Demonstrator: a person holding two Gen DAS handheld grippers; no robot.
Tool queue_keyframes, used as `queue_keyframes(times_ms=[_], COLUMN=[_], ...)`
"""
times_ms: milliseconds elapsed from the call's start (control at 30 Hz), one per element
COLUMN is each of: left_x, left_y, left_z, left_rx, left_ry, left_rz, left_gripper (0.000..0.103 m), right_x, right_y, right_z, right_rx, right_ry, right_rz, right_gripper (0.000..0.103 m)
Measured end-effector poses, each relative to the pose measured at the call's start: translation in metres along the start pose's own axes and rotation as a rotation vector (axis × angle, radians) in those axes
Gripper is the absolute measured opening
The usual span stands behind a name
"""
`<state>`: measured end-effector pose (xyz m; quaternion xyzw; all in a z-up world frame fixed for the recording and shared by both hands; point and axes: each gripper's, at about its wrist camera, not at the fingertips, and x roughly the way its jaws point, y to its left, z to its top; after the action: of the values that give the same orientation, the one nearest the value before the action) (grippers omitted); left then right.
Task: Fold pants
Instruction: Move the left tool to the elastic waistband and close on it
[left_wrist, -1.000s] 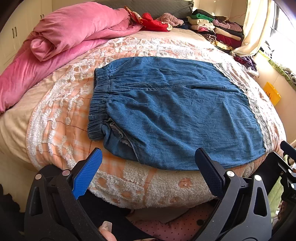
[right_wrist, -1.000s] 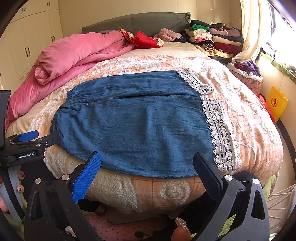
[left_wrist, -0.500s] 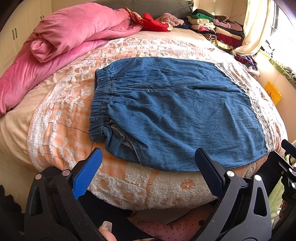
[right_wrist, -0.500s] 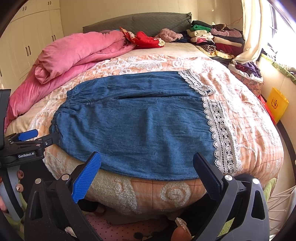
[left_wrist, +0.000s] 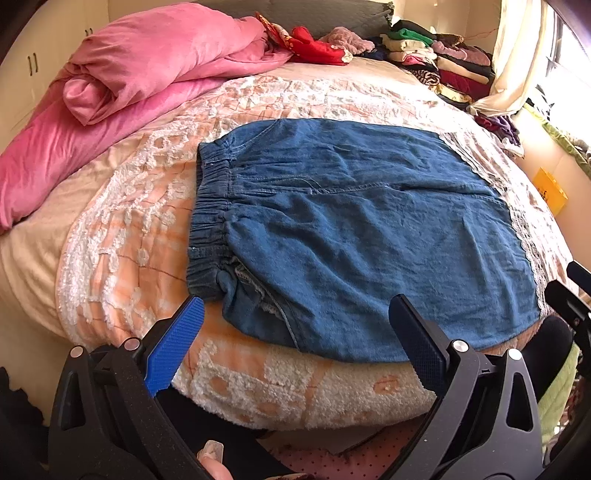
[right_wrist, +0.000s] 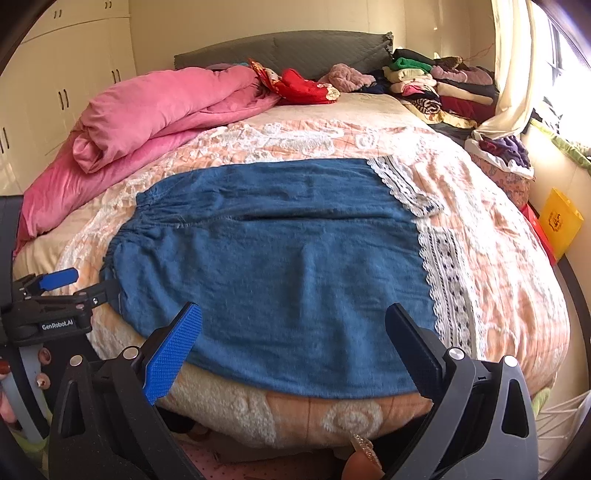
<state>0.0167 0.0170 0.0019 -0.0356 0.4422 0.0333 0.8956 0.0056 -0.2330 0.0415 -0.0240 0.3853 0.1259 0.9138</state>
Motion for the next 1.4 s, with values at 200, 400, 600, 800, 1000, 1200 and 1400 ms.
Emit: queue_keyframes(times_ms=[200, 400, 600, 800, 1000, 1200, 1400], left_x=[0.006, 0.015, 0.026, 0.038, 0.055, 0.072, 0.086], left_y=[0.008, 0.017, 0.032, 0.055, 0.075, 0.094, 0.104], left_z=[0.009, 0.019, 0.034, 0.057, 0.08, 0.1, 0.119], left_rx=[-0.017, -0.034, -0.06, -0.098, -0.122, -0.146, -0.14], left_ry=[-0.002, -0.005, 0.0, -0.009, -0.002, 0.006, -0.006], left_rz=[0.006, 0.008, 0.015, 0.019, 0.022, -0.001, 0.02], left_gripper=[0.094, 0.094, 0.094, 0.094, 0.094, 0.094, 0.094], right_x=[0.014, 0.031, 0.051, 0.075, 0.097, 0.122, 0.146], right_y=[0.007, 0.015, 0.024, 0.031, 0.042, 0.054, 0.06], right_z=[0.015, 0.031, 0.052, 0.075, 0.1, 0.125, 0.149], right_rx=[-0.019, -0.034, -0.064, -0.09, -0.147, -0.171, -0.183], right_ry=[0.011, 0.023, 0.03, 0.04, 0.05, 0.06, 0.06], right_rz=[0.018, 0.039, 0.048, 0.062, 0.092, 0.125, 0.133], right_gripper=[0.099, 0.099, 0.099, 0.099, 0.099, 0.099, 0.099])
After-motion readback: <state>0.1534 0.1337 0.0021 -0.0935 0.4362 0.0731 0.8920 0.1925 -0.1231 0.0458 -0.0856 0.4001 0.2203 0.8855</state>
